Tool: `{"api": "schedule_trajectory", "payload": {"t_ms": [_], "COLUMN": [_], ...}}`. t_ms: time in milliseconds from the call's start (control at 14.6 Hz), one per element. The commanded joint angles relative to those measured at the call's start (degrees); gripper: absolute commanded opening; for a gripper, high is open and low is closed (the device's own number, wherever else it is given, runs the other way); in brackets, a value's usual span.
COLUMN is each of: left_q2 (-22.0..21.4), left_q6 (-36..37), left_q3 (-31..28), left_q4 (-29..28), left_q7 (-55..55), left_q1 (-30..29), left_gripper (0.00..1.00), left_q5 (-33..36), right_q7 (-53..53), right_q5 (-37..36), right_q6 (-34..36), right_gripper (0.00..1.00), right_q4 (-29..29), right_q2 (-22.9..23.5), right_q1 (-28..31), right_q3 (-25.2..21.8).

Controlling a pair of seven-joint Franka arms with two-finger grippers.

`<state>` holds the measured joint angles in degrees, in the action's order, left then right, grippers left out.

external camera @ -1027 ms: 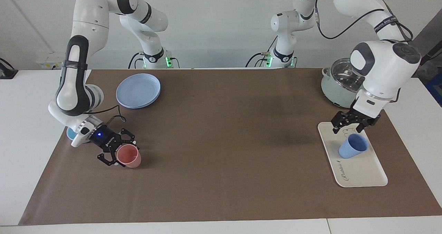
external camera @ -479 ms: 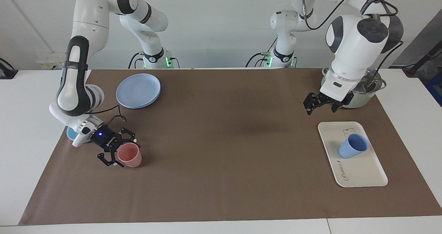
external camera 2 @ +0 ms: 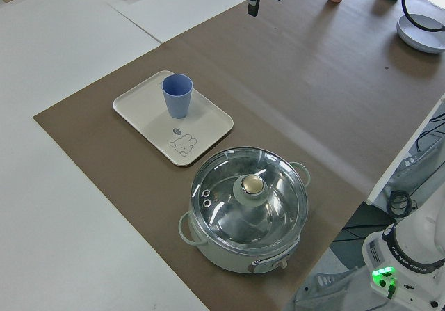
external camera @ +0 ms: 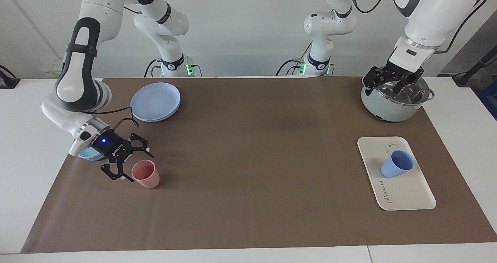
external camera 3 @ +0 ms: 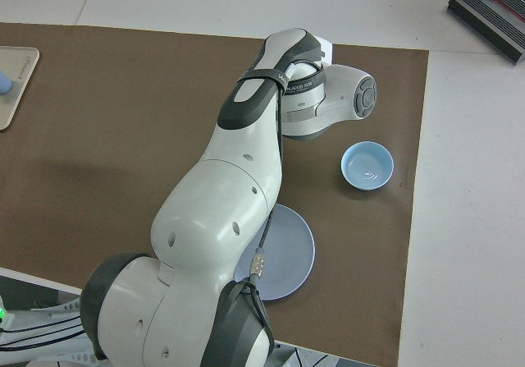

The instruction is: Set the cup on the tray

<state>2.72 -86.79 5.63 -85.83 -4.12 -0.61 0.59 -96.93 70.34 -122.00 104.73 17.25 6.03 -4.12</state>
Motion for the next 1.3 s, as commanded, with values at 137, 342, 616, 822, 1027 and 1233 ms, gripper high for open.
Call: {"api": "schedule_trajectory", "payload": {"t_ms": [137,342,616,822,1027,1233], "left_q2": [-2.02,-2.11,-2.11,-2.11,-2.11,-2.11], "left_q6": [0.75,1.1,0.57,0.48,0.48,0.48], "left_q3": [0.17,0.17,0.26,0.26,0.26,0.26], "left_q4": [-1.7,-1.79,-1.97,-1.97,-1.97,-1.97], "left_q7": [0.87,0.78,0.87,0.7,0.43,0.43], "left_q1": [-0.36,-0.36,-0.36,-0.36,-0.36,-0.36], "left_gripper": [1.0,1.0,1.0,1.0,1.0,1.0], "left_q5": [-0.68,-0.68,-0.68,-0.68,-0.68,-0.68], "right_q7": [20.7,36.32,62.32,81.5,92.16,96.84], "right_q5": [-17.83,-32.67,-54.65,-67.5,-69.63,-70.87], "right_q6": [-0.69,-1.92,-3.16,-0.8,12.08,25.37], "right_gripper": [1.0,1.0,1.0,1.0,1.0,1.0], "right_q4": [-1.45,-1.63,-1.63,-1.72,-7.84,-13.57], "right_q2": [-6.96,-10.91,-14.43,-16.45,-16.2,-16.28], "right_q1": [-0.93,-3.11,-7.78,-10.06,-9.72,-9.63], "right_q3": [-0.01,0.08,-0.01,0.34,0.17,-1.58]}}
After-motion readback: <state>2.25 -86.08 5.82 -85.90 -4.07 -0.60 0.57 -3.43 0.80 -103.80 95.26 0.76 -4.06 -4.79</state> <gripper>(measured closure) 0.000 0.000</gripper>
